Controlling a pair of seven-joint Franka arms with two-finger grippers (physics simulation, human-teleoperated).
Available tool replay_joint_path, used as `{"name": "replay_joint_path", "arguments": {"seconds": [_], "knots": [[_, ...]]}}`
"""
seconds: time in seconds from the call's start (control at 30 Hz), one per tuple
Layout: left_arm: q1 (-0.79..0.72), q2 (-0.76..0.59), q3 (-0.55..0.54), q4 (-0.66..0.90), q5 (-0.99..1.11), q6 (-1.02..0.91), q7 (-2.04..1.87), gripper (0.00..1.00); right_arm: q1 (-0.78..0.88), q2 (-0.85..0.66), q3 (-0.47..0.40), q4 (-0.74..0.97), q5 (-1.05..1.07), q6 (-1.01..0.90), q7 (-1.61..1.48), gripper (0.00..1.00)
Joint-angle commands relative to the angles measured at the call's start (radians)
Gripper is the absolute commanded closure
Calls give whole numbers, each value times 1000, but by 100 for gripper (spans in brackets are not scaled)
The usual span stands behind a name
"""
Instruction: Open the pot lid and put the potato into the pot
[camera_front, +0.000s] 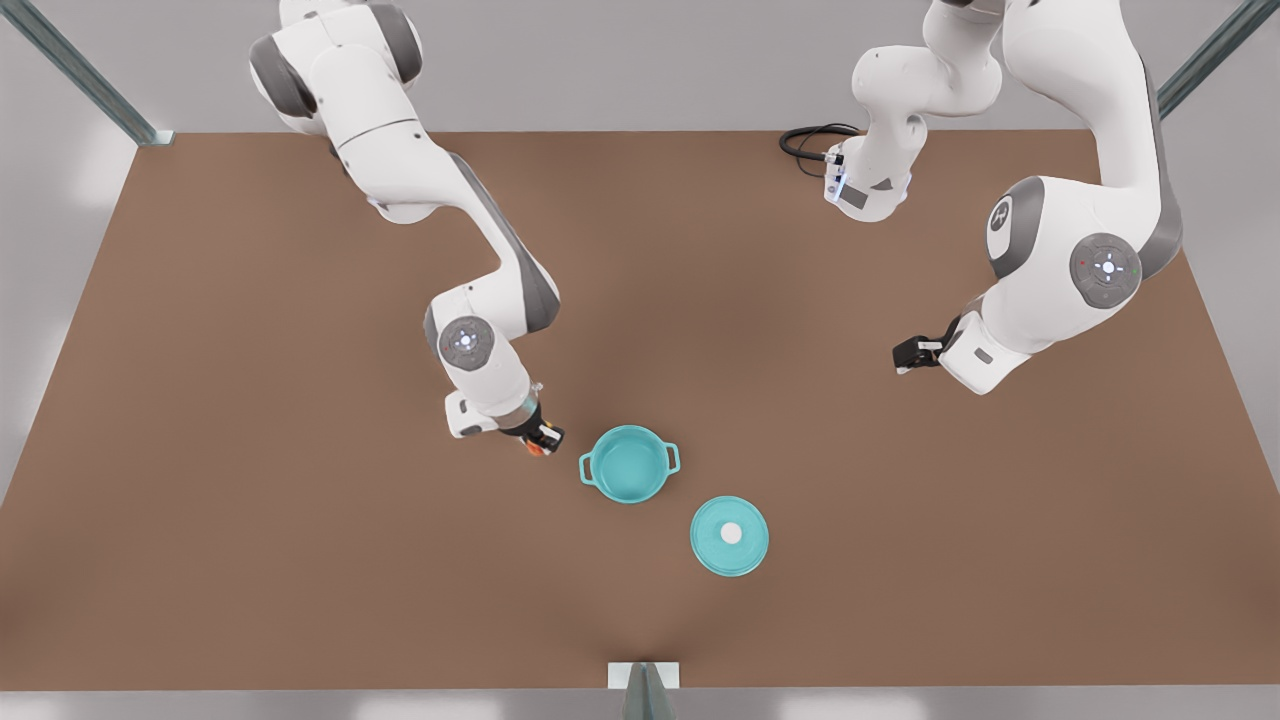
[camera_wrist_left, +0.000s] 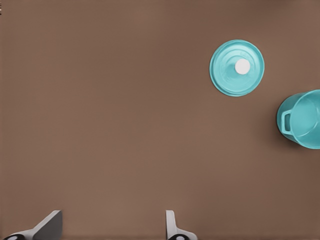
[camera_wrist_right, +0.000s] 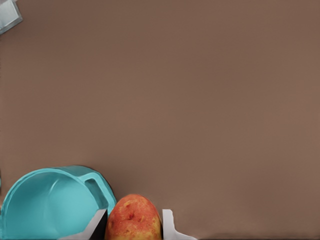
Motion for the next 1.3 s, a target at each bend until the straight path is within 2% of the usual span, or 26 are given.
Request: {"name": "replay_joint_path", "arguments": {"seconds": [0.0,0.3,0.5,0.6,0.63,0.67,0.77,0.8,0.83,0.87,0.93,0.97,1.0,1.13,1.27], "knots": [[0,-1,0,0,12,0,0,0,17,32,0,55,2,-86,207,53],[0,-1,0,0,12,0,-3,0,69,220,0,335,38,-137,325,53],[-1,-1,0,0,12,0,-3,0,98,343,-5,447,38,-134,368,53],[0,-1,0,0,12,0,-3,0,106,358,-5,473,38,-133,387,52],[0,-1,0,-1,12,0,-3,0,108,360,-5,477,38,-133,387,50],[0,-1,0,0,12,0,-3,0,108,358,-5,477,37,-133,376,3],[0,-1,0,-1,12,0,-3,0,108,355,-9,475,37,-136,374,0],[-1,-1,0,-1,12,0,-3,0,106,343,-14,475,35,-140,371,0],[0,-1,0,-1,12,0,-3,0,69,286,-26,458,11,-235,295,0],[-1,-1,0,-1,12,0,-3,0,-3,167,-28,346,8,-364,50,0],[0,-1,0,-1,12,0,-3,0,-207,-177,-29,-92,-120,-364,-515,0],[-1,-1,0,-1,12,0,-3,0,-323,-290,-29,-206,-216,-361,-707,0],[-1,-1,0,-1,12,0,-3,0,-446,-324,-29,-260,-224,-329,-876,0],[0,-1,0,-1,12,0,-3,0,-466,-323,-17,-208,-184,-353,-877,0],[-1,-1,0,5,12,0,-6,0,-466,-318,-17,-143,-190,-533,-879,0]]}}
